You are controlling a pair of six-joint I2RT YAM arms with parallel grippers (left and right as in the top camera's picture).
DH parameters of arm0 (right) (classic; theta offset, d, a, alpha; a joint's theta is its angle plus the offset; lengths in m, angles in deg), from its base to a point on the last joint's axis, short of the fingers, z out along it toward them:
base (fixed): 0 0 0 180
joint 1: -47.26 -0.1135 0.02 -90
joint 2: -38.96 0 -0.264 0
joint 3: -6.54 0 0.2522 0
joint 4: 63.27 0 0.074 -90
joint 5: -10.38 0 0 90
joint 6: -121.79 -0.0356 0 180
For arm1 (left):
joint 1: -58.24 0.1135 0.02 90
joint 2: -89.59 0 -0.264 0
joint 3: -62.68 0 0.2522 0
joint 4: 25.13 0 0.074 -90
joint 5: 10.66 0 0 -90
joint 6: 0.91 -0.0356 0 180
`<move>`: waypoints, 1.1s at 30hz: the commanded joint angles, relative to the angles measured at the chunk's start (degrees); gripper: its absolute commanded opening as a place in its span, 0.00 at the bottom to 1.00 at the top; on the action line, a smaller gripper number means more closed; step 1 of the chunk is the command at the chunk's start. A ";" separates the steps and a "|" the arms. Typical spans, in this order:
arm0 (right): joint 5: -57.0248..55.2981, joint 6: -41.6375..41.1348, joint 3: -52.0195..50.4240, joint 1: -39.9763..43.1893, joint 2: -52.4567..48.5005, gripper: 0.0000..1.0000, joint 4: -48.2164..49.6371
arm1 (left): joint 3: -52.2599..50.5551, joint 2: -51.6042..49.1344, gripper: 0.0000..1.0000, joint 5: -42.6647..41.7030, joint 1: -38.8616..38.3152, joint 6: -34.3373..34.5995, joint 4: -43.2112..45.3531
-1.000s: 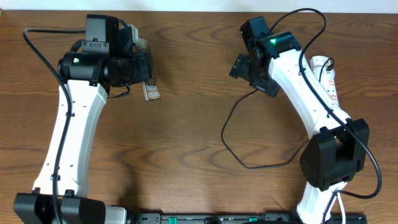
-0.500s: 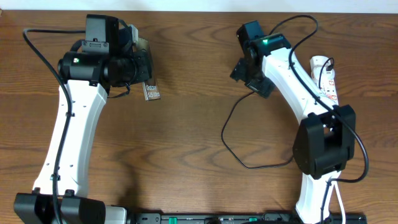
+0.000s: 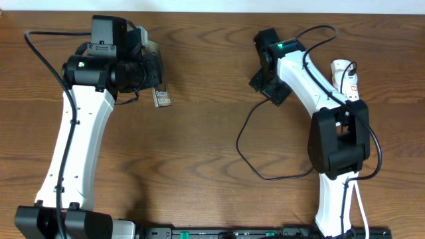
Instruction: Plug charger to phone and switch on socket
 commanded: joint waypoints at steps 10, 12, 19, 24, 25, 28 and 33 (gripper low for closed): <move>7.13 0.50 -0.26 5.73 -5.35 0.63 3.43 | 0.61 1.18 0.07 -1.16 0.07 -0.72 0.48; 7.10 0.48 -0.26 5.40 -5.95 0.62 3.41 | 0.61 1.18 0.07 -1.14 0.07 -0.72 0.48; 6.84 -3.50 -0.26 4.92 -7.72 0.58 3.39 | 0.61 1.18 0.07 -1.16 0.07 -0.70 0.46; 6.21 -4.66 -0.26 5.35 -8.28 0.51 3.58 | 0.61 1.18 0.07 -1.16 0.07 -0.72 0.46; 5.90 -5.25 -0.26 5.44 -8.31 0.48 3.54 | 0.61 1.18 0.07 -1.14 0.07 -0.72 0.48; 5.14 -5.99 -0.26 5.53 -8.37 0.45 3.82 | 0.61 1.18 0.07 -1.14 0.07 -0.72 0.46; 3.63 -6.01 -0.26 5.53 -8.46 0.45 4.42 | 0.61 1.18 0.07 -1.14 0.07 -0.70 0.46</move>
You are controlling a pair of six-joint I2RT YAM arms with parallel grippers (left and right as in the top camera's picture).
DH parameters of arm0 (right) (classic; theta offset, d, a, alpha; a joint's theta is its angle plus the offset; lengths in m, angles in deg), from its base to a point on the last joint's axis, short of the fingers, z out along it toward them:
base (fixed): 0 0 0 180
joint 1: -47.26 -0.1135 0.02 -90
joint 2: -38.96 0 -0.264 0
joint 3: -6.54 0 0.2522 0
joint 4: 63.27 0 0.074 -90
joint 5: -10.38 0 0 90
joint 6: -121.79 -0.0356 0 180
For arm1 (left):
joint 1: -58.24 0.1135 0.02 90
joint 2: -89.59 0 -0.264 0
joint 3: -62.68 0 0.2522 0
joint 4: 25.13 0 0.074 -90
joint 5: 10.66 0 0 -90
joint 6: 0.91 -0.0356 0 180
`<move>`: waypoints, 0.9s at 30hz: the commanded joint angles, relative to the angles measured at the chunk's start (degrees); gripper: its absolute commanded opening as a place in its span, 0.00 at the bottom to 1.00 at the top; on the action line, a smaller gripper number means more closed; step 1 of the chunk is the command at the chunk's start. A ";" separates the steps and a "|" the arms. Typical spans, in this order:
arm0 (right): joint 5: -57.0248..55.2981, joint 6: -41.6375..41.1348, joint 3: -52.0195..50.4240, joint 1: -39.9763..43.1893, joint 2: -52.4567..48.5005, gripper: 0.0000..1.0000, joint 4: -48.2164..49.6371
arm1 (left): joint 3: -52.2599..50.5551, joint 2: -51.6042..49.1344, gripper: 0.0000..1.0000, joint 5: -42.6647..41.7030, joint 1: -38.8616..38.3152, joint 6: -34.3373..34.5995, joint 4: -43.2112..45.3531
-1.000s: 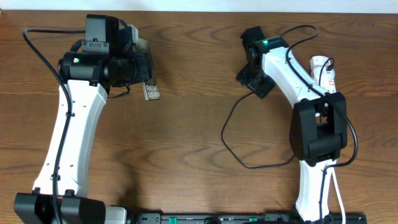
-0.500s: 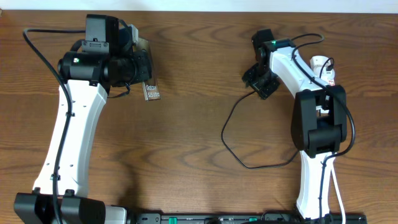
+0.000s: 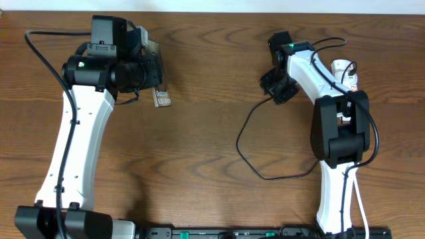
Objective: Plug charger to phone and switch on socket
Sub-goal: 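Grasp the cable just behind the USB-C plug with the right gripper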
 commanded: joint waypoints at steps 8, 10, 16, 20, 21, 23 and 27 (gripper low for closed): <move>-3.52 -2.47 -0.31 0.26 -2.54 0.42 0.90 | 0.39 1.18 0.07 -0.98 0.07 -0.59 0.44; -3.61 -2.47 -0.31 0.26 -2.54 0.39 0.92 | 0.39 1.18 0.07 -0.98 0.07 -0.59 0.46; -4.85 -2.45 -0.31 0.26 -2.54 0.39 0.72 | 0.39 1.18 0.07 -0.96 0.07 -0.59 0.46; -4.83 -2.45 -0.31 0.24 -2.56 0.35 0.83 | 0.39 1.18 0.07 -0.98 0.07 -0.59 0.46; -4.83 -2.43 -0.31 0.24 -2.56 0.31 0.76 | 0.39 1.18 0.07 -0.96 0.07 -0.59 0.46; -4.83 -2.43 -0.31 0.24 -2.56 0.30 0.74 | 0.39 1.18 0.07 -0.98 0.07 -0.59 0.48; -4.79 -2.43 -0.31 0.09 -2.58 0.25 0.72 | 0.39 1.18 0.07 -0.98 0.07 -0.59 0.48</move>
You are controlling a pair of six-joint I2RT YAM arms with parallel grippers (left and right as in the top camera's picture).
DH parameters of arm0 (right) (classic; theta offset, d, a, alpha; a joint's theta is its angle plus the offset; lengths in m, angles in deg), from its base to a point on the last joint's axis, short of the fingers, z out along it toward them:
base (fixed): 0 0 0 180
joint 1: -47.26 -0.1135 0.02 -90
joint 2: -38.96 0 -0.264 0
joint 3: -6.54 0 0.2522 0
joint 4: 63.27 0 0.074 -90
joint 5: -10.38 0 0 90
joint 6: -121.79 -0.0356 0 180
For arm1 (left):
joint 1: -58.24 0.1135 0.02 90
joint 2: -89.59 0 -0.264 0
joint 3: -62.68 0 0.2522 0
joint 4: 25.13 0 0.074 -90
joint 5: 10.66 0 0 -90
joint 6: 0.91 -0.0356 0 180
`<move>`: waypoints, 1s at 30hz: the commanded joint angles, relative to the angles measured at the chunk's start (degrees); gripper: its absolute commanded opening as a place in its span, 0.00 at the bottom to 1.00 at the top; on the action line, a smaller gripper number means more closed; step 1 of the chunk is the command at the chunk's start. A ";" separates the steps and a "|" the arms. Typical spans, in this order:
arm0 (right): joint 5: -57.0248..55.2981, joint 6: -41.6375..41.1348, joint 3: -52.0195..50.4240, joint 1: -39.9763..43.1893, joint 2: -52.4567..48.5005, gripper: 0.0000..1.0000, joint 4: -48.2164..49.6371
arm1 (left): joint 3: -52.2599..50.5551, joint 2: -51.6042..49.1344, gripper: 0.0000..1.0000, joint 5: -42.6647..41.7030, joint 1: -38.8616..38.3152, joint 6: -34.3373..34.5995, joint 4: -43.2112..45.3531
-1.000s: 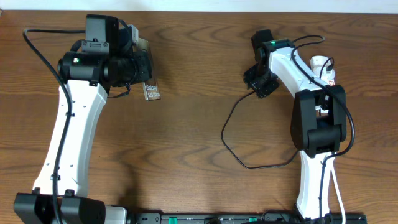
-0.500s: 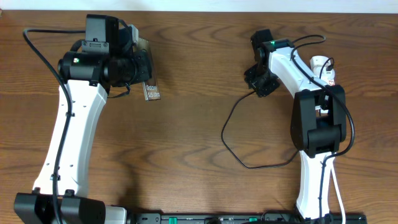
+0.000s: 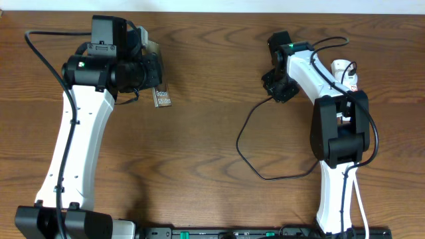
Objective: Plug charger to phone and switch on socket
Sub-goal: 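Grasp the cable just behind the USB-C plug with the right gripper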
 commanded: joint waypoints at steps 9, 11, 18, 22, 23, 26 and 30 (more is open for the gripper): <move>-0.61 -0.46 -0.28 0.09 -2.54 0.22 0.31 | 0.39 1.18 0.07 -0.96 0.07 -0.57 0.50; -0.28 -0.48 -0.28 0.09 -2.54 0.22 0.37 | 0.39 1.18 0.07 -0.98 0.07 -0.57 0.48; -0.07 -1.11 -0.28 0.09 -2.54 0.17 0.35 | 0.39 1.18 0.07 -0.96 0.07 -0.57 0.50; 1.49 -1.09 -0.28 0.09 -2.54 0.22 0.39 | 0.39 1.18 0.07 -0.98 0.07 -0.57 0.55; 1.66 -1.07 -0.28 0.07 -2.54 0.22 0.39 | 0.39 1.18 0.07 -0.98 0.07 -0.57 0.61; 1.77 -1.05 -0.28 0.04 -2.54 0.23 0.33 | 0.39 1.18 0.07 -0.98 0.07 -0.59 0.66; 1.77 -1.05 -0.28 0.04 -2.54 0.25 0.13 | 0.39 1.18 0.07 -0.98 0.07 -0.57 0.81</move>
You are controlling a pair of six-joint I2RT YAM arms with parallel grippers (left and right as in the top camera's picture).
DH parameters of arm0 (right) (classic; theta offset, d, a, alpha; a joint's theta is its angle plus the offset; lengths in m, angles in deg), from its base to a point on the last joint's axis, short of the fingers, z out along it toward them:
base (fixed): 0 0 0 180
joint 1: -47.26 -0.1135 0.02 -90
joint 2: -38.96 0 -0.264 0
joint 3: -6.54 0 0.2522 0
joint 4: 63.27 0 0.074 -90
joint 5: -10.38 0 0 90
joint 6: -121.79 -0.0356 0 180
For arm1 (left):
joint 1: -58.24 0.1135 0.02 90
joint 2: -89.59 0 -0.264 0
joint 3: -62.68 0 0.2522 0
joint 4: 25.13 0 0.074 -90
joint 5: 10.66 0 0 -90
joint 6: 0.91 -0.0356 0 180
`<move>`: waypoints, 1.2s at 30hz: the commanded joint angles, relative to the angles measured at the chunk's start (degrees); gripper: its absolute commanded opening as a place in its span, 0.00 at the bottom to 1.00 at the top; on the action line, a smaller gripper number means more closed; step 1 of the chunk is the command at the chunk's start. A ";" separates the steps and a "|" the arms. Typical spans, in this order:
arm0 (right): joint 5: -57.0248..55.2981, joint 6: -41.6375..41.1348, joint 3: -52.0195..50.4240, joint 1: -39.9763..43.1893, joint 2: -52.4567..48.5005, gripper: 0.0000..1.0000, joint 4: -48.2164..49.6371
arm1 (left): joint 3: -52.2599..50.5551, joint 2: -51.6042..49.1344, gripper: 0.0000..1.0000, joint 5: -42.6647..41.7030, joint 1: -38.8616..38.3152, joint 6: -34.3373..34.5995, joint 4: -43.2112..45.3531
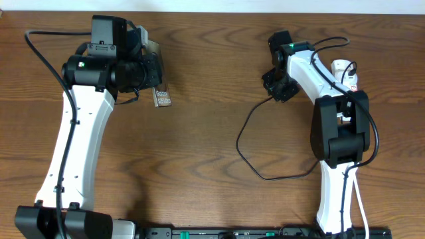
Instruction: Plug charger to phone and switch on socket
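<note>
The phone [160, 97] is a thin dark slab with a labelled end. It sticks out toward the table's middle from my left gripper [151, 72], which is shut on it at the upper left. My right gripper [277, 86] sits at the upper right, shut on the end of the black charger cable [240, 146]; the plug itself is hidden by the fingers. The cable loops down and right across the table. The white socket [346, 73] lies at the far right, partly behind the right arm. A wide stretch of table separates phone and plug.
The right arm's black base joint [340, 136] stands over the cable's far run. A black rail [265, 232] lines the front edge of the brown wooden table [199, 166].
My right gripper first reached further left with the cable end in it, while the left held the phone. It then stood further right, nearer the socket, the cable end with it. It has stayed there since. The left arm has not moved.
</note>
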 commanded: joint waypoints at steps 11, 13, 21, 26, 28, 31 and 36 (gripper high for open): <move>1.07 0.07 -0.31 0.02 -2.51 0.25 -0.22 | 0.39 1.18 0.07 -0.98 0.07 -0.57 0.76; 1.27 0.87 -0.31 0.00 -2.51 0.23 -0.04 | 0.39 1.18 0.07 -0.98 0.07 -0.57 0.79; 1.62 2.56 -0.31 -0.66 -2.51 0.24 0.24 | 0.39 1.18 0.07 -0.98 0.07 -0.57 0.94; 1.64 2.56 -0.31 -1.14 -2.51 0.21 0.42 | 0.39 1.18 0.07 -0.98 0.07 -0.57 0.94; 1.64 2.58 -0.31 -1.25 -2.51 0.20 0.42 | 0.39 1.18 0.07 -0.98 0.07 -0.57 0.94; 1.64 3.48 -0.31 -1.46 -2.51 0.20 0.59 | 0.39 1.18 0.07 -0.98 0.07 -0.57 0.94; 1.64 3.63 -0.31 -2.14 -2.51 0.21 0.61 | 0.39 1.18 0.07 -0.98 0.07 -0.57 0.94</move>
